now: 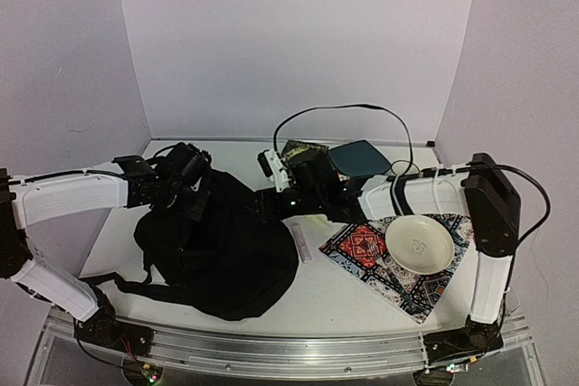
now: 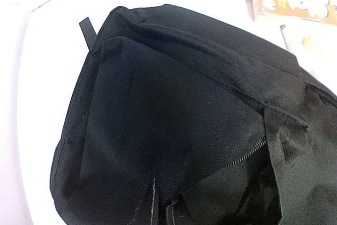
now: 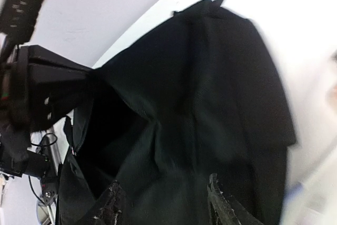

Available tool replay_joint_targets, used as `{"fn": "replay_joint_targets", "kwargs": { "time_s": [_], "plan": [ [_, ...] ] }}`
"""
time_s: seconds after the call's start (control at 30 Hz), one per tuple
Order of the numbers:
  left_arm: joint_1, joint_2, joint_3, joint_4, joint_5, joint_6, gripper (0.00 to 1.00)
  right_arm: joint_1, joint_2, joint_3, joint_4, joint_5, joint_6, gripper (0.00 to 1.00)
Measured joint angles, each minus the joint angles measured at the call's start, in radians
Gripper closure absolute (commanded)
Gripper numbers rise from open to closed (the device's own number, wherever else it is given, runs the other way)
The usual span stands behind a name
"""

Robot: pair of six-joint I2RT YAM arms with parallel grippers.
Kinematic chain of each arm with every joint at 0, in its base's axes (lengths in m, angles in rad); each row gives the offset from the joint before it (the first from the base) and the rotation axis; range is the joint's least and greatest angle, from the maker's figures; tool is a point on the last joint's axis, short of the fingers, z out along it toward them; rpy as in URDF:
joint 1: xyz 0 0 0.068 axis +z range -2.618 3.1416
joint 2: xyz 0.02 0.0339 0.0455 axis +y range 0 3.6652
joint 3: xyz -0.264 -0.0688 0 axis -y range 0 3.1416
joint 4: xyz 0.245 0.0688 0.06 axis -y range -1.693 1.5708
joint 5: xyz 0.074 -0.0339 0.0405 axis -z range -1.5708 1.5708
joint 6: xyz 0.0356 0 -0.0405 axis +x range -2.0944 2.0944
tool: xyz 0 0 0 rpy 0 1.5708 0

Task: Pack the student bag
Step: Pick up the lower front pocket of the student bag, then pick up the glue stick from the center of the board.

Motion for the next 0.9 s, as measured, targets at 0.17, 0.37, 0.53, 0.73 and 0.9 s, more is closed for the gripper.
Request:
{"fn": "replay_joint_targets", "kwargs": {
  "time_s": [0.17,0.37,0.53,0.73,0.9],
  "plan": [
    [0.028,0.017,0.019,-0.022,0.015,0.055,1.0,-0.045,-0.099,-0.047,-0.143,0.15,-0.063,0.4],
    [0.057,0.018,0.019,-0.026,0.024,0.105,1.0,-0.109,-0.099,-0.049,-0.338,0.301,-0.108,0.44],
    [0.093,0.007,0.01,-0.026,0.017,0.13,1.0,-0.106,-0.038,-0.023,-0.426,0.306,-0.106,0.47],
    [0.136,-0.043,-0.022,-0.027,0.015,0.144,1.0,-0.08,0.058,0.013,-0.518,0.276,-0.069,0.47],
    [0.175,-0.055,-0.038,-0.023,0.042,0.149,1.0,-0.059,0.107,0.053,-0.591,0.274,-0.042,0.47]
  ]
}}
